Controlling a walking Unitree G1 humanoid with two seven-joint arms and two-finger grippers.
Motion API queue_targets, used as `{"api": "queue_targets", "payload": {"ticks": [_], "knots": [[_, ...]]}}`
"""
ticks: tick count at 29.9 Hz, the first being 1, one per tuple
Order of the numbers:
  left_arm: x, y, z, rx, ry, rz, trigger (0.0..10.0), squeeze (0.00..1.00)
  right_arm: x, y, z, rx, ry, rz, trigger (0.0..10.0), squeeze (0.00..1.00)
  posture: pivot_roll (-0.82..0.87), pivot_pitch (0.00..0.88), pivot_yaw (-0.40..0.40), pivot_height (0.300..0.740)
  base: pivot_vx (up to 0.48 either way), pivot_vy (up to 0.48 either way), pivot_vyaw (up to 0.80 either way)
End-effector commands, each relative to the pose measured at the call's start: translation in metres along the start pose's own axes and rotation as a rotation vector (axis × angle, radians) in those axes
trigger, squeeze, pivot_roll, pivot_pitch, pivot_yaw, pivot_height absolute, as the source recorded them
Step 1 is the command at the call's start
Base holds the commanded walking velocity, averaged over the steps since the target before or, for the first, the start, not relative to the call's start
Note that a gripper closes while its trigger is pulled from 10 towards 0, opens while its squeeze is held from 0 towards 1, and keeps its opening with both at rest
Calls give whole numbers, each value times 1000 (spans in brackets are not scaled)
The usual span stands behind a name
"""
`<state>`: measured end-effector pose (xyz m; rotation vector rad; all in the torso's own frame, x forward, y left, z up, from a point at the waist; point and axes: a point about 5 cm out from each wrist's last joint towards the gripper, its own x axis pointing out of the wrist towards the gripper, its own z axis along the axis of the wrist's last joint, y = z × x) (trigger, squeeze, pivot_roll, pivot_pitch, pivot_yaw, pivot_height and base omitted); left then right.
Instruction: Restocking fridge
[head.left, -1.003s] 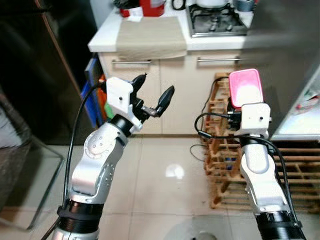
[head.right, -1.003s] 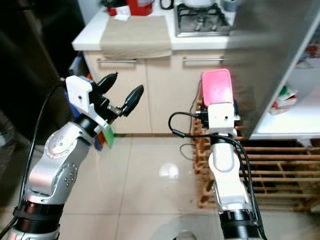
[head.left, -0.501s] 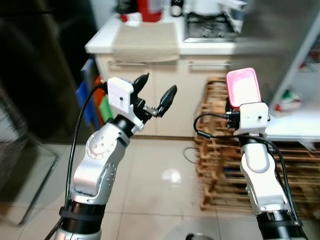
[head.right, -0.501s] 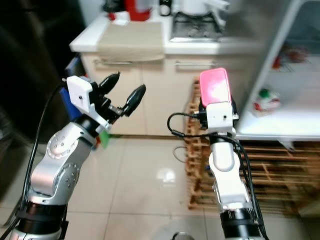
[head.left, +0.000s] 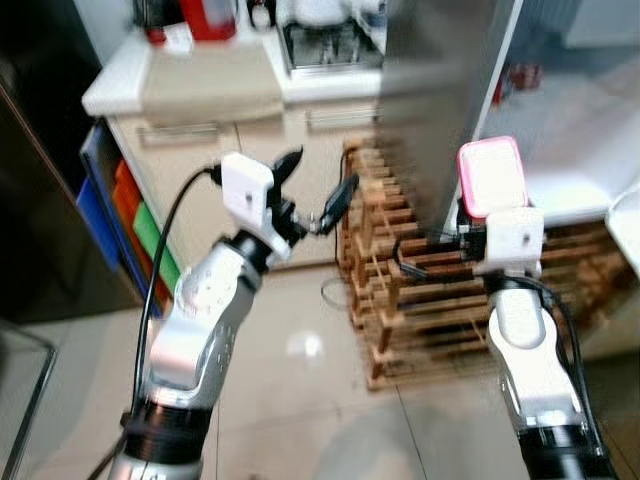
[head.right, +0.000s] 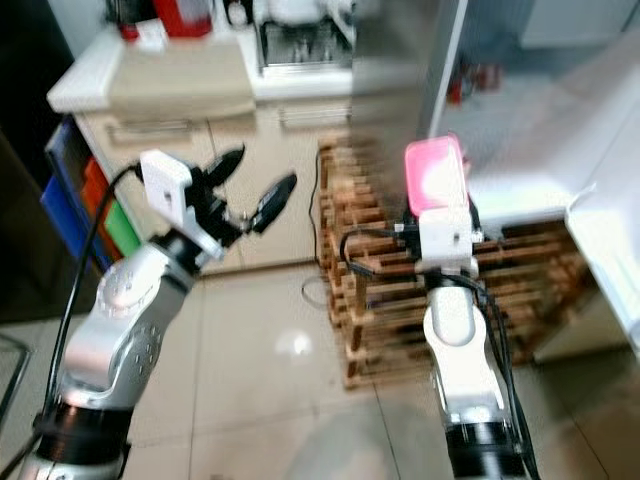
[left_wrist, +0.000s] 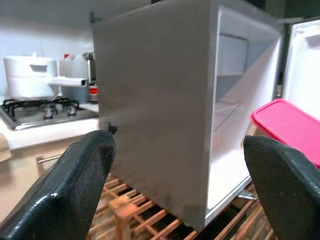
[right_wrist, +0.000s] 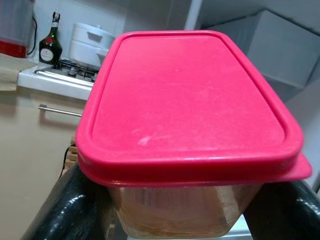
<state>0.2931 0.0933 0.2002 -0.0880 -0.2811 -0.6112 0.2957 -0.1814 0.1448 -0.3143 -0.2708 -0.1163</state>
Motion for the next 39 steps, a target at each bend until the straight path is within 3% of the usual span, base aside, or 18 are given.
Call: {"api": "queue_targets", "payload": {"ticks": [1,15,26,32,39], "knots": [[1,1,3,24,-12,-1,10000,0,0,1,4,4,-22,1,10000,0,-102,0,69,740,409,-247,0],[-2,-6,6,16,-39,-50,10000,0,-3,-1,-1,-2,-1,-4,10000,0,-103,0,68,740,125,-409,-534],[-1,-7,7,8,-43,-62,10000,0,-1,-3,1,-12,-15,-12,10000,0,-104,0,64,740,0,0,0],[-1,-4,7,-2,-43,-34,10000,0,-1,-4,1,-13,-18,-15,10000,0,-105,0,65,740,89,-451,0],[0,0,6,-12,-34,-4,10000,0,0,-4,2,-20,-23,-16,10000,0,-106,0,68,740,50,0,0]]}}
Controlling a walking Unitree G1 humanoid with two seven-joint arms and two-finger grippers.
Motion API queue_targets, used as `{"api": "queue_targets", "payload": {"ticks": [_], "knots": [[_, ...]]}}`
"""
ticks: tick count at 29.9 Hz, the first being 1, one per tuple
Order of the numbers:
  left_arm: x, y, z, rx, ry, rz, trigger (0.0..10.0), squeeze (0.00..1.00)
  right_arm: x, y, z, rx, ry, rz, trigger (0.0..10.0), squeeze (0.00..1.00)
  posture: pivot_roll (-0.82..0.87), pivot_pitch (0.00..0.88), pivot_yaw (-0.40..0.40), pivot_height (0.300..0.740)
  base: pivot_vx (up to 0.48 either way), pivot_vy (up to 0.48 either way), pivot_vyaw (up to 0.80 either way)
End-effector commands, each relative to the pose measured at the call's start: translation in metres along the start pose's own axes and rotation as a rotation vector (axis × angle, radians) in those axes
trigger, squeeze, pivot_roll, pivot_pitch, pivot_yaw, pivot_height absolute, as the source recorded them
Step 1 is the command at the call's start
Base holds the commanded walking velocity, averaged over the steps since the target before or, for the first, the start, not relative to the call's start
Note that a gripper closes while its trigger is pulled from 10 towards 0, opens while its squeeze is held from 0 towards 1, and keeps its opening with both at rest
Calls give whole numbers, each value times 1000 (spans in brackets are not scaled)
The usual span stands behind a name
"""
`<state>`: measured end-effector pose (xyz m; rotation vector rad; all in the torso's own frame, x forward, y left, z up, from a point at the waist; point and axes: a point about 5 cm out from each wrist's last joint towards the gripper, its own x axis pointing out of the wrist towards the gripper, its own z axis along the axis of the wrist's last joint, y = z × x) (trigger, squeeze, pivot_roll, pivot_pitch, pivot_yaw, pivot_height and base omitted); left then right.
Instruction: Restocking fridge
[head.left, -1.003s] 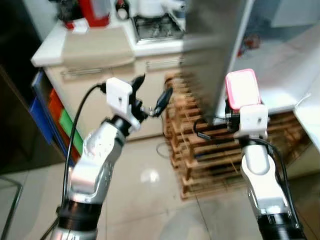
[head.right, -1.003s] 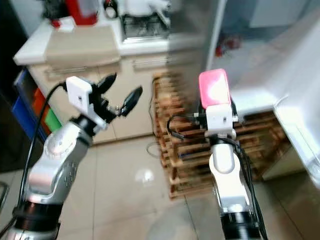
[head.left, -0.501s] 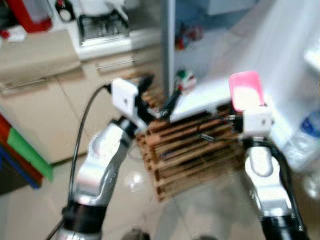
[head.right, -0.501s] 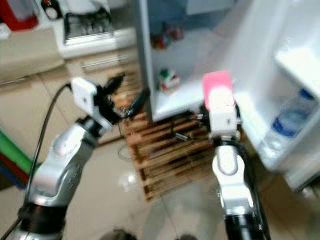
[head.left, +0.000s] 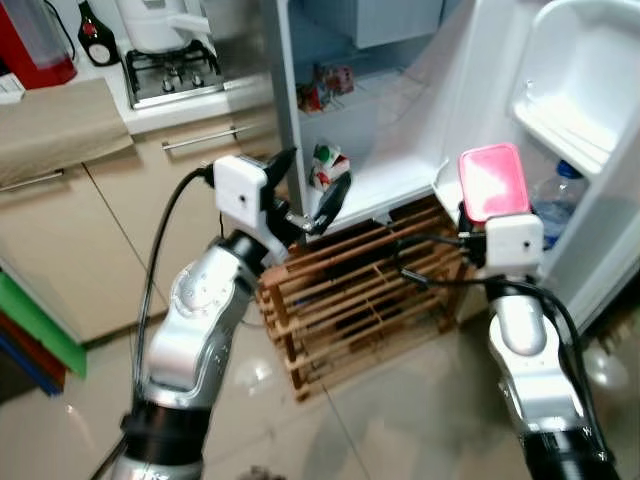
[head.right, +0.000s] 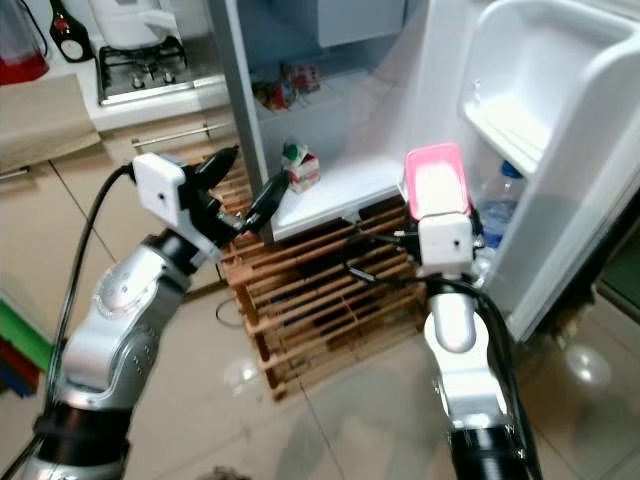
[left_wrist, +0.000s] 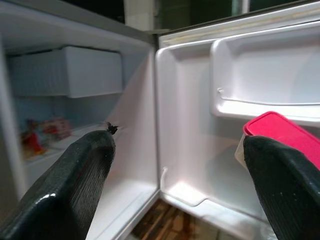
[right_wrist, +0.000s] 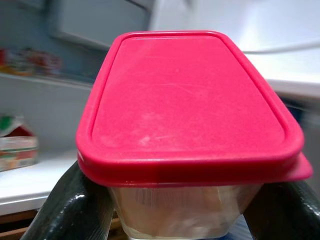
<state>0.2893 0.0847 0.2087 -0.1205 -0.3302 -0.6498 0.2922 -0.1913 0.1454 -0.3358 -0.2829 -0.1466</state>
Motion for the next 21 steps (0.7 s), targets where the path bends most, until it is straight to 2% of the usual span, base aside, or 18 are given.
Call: {"api": "queue_targets", "payload": {"ticks": [1,10,14,15,18,20,21], "knots": [[-5,9,-2,10,22,36,10000,0,3,6,5,5,-16,14,10000,0,-106,0,68,740,0,0,0],[-4,8,-3,6,27,36,10000,0,15,11,26,-6,-95,114,10000,0,-109,0,63,740,0,0,0],[-4,7,-3,8,28,31,10000,0,29,-6,42,-20,-153,86,10000,0,-113,0,64,740,0,0,0],[-4,7,-3,8,28,31,10000,0,29,-6,42,-20,-153,86,10000,0,-113,0,64,740,0,0,0],[-2,4,-2,7,22,10,10000,0,46,-24,62,-42,-215,78,10000,0,-117,0,66,740,0,0,0],[-2,3,-2,-7,20,-5,10000,0,49,-27,66,-46,-227,83,10000,0,-118,0,67,740,0,0,0],[-1,1,-2,-9,17,-27,10000,0,59,-38,80,-48,-261,107,10000,0,-121,0,65,740,0,0,0]]}}
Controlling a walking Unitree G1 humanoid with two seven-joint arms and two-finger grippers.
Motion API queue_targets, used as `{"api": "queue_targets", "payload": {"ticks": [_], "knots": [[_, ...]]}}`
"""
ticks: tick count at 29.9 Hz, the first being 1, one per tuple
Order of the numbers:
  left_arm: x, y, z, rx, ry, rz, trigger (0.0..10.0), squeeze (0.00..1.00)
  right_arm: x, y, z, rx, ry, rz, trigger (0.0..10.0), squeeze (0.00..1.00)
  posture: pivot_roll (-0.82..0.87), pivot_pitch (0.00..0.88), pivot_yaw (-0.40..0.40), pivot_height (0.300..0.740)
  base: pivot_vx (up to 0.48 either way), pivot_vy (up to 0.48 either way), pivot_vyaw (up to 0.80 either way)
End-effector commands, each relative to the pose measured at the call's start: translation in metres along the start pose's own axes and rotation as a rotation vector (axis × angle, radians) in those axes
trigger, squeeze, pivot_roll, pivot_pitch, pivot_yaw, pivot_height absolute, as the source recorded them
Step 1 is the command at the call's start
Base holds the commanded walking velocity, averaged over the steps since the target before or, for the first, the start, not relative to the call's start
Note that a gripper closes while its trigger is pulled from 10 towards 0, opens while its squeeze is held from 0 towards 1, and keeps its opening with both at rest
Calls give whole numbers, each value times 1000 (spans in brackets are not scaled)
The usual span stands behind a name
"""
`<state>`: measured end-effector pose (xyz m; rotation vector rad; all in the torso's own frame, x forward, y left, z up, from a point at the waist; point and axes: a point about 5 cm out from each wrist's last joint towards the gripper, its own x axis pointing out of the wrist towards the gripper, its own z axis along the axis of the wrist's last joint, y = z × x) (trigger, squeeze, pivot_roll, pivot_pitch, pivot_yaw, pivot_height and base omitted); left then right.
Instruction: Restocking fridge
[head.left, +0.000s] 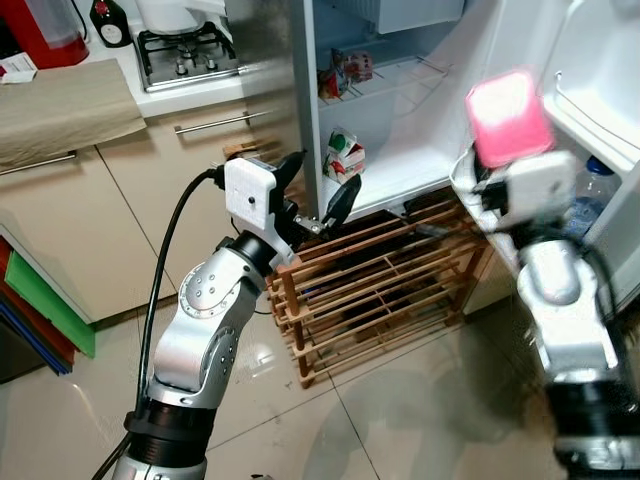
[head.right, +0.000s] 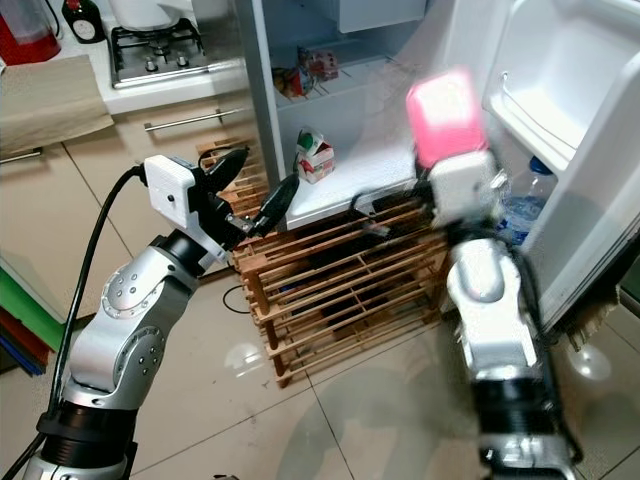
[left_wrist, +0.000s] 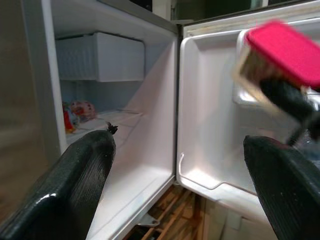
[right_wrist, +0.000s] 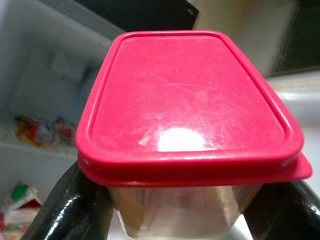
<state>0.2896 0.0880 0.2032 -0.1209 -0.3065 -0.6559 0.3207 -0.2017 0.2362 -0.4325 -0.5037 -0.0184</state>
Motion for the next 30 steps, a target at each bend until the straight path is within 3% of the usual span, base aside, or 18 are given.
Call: {"api": "queue_targets", "payload": {"ticks": [1,7,12,14,16,30], "knots": [[3,-2,3,3,-6,-33,10000,0,10,-12,11,19,-30,19,10000,0,-122,0,64,740,0,0,0],[5,-3,3,-5,-11,-37,10000,0,28,-37,30,-13,-63,58,10000,0,-132,0,59,740,0,0,0],[6,-6,2,-26,-9,-48,10000,0,40,-65,39,-151,-61,87,10000,0,-138,0,55,740,0,0,0],[6,-6,2,-28,-9,-49,10000,0,41,-66,39,-158,-59,90,10000,0,-138,0,55,740,0,0,0],[6,-7,1,-39,0,-59,10000,0,41,-73,35,-231,-21,116,10000,0,-140,0,54,740,0,0,0],[6,-7,-1,-48,13,-71,10000,0,39,-83,30,-289,47,100,10000,0,-152,0,61,740,0,0,0]]}}
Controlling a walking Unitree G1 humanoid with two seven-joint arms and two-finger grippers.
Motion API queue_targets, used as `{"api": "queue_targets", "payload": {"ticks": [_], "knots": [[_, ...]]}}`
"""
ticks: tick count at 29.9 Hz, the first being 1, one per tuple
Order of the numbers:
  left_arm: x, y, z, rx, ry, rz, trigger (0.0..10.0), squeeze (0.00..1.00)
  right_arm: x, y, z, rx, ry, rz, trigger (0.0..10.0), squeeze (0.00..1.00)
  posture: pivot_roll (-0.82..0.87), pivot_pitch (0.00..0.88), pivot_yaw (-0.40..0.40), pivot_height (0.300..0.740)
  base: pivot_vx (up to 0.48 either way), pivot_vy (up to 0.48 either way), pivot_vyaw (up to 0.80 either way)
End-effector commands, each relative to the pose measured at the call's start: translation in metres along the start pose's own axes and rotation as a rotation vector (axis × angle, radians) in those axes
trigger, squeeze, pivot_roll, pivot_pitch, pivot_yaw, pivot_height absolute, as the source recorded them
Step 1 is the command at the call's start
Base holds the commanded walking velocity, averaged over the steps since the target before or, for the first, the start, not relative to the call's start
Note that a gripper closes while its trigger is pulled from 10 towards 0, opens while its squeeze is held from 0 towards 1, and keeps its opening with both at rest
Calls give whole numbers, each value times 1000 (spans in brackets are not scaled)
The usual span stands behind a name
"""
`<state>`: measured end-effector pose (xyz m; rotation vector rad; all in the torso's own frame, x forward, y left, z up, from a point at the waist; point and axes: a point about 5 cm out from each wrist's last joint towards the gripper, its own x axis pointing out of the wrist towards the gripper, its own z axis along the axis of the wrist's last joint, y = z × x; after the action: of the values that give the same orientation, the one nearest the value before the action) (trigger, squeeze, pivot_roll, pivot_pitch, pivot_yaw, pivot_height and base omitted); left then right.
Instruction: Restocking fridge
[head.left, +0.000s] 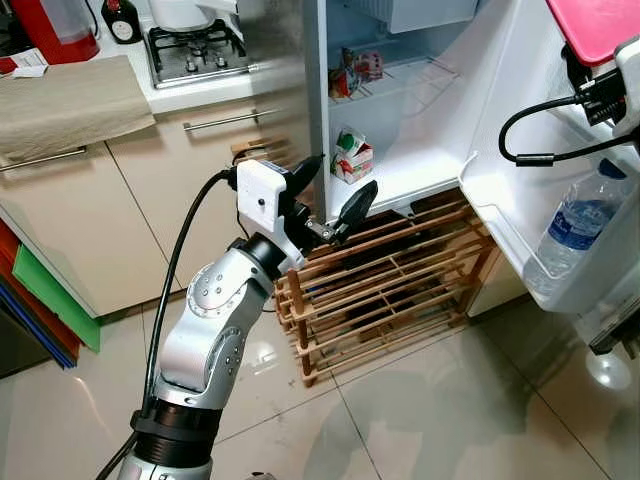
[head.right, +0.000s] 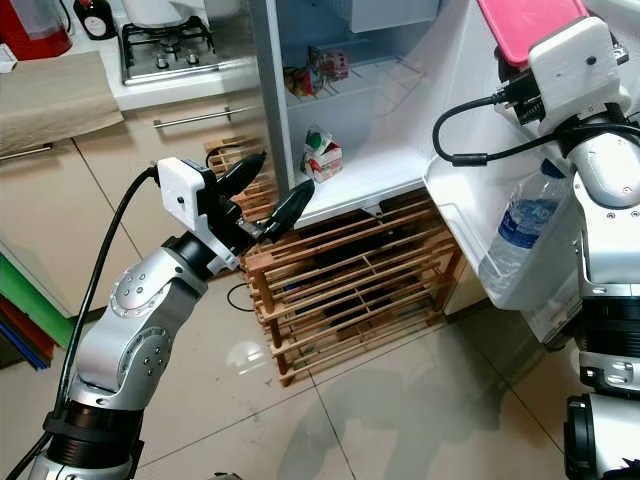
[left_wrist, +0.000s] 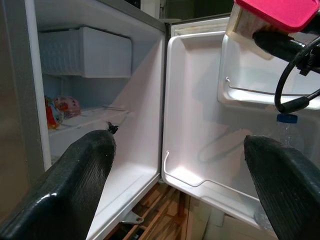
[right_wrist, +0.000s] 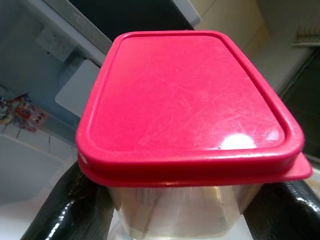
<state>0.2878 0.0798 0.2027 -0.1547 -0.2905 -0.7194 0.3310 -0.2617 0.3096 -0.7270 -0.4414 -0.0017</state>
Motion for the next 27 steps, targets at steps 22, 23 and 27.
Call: {"api": "queue_targets", "payload": {"ticks": [22,23,27], "knots": [[3,0,-1,-12,23,-40,10000,0,-4,-24,-24,-82,237,-59,10000,0,-155,0,66,740,0,0,0],[3,-1,-1,-12,24,-41,10000,0,-5,-25,-28,-69,259,-67,10000,0,-155,0,65,740,0,0,0],[3,-1,-1,-13,32,-49,10000,0,-12,-24,-47,17,380,-104,10000,0,-152,0,65,740,0,0,0]]}}
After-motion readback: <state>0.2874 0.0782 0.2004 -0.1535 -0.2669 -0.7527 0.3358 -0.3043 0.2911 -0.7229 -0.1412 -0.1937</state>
